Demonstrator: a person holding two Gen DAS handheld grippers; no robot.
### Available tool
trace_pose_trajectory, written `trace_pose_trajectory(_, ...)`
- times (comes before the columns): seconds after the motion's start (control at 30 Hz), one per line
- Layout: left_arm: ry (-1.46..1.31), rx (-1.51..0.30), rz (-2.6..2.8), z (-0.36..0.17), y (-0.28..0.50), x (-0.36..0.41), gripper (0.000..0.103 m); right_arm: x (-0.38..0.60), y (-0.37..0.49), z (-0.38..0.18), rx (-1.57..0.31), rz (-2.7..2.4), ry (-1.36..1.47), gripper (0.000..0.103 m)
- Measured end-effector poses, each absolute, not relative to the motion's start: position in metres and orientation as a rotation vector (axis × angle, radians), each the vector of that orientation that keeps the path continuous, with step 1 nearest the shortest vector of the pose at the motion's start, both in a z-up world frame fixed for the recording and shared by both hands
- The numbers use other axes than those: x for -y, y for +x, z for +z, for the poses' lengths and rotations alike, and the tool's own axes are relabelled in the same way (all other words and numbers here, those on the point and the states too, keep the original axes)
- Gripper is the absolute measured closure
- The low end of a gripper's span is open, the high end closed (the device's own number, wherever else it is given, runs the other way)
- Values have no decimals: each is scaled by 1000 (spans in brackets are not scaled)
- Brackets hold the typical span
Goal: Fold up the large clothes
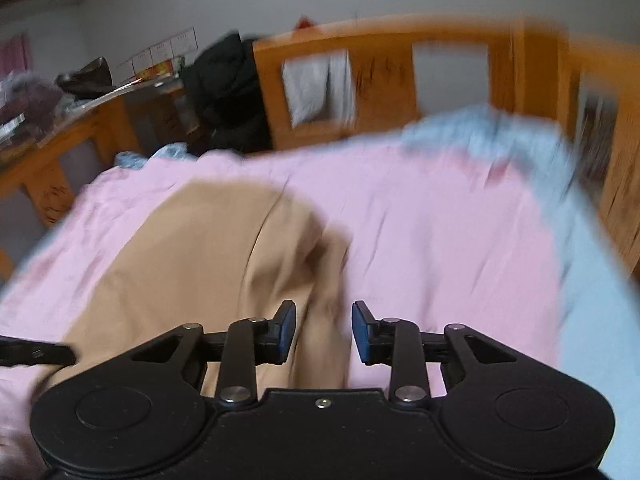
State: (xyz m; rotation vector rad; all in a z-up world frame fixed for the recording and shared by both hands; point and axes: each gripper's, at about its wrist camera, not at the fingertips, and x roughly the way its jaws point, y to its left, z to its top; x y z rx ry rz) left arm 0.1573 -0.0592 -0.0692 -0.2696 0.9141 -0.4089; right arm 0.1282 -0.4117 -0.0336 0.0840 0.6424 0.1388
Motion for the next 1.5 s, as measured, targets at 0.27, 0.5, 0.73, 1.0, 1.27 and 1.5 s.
trace_pose_trajectory(0.27, -278, -904, -395, -69, 149, 58, 37, 334, 205, -8, -536, 344, -101, 64)
trace_pose_trajectory(0.5, -267, -898, -362, -74, 150, 63, 33, 285, 256, -45, -587, 402, -216, 66)
trace_pose_trajectory(0.73, -193, -869, -353, -82, 152, 74, 28, 287, 281, -96, -684, 377, -224, 66)
trace_pose_trajectory(1.0, -301, -889, -363, -75, 148, 57, 26, 310, 262, -60, -715, 357, -116, 65)
trace_pose_trajectory(1.27, -296, -891, -403, -65, 127, 52, 19, 348, 153, -23, -790, 415, -37, 61)
trace_pose_trajectory(1.5, -241, -920, -394, -72, 128, 65, 14, 351, 119, -69, -893, 258, -18, 64)
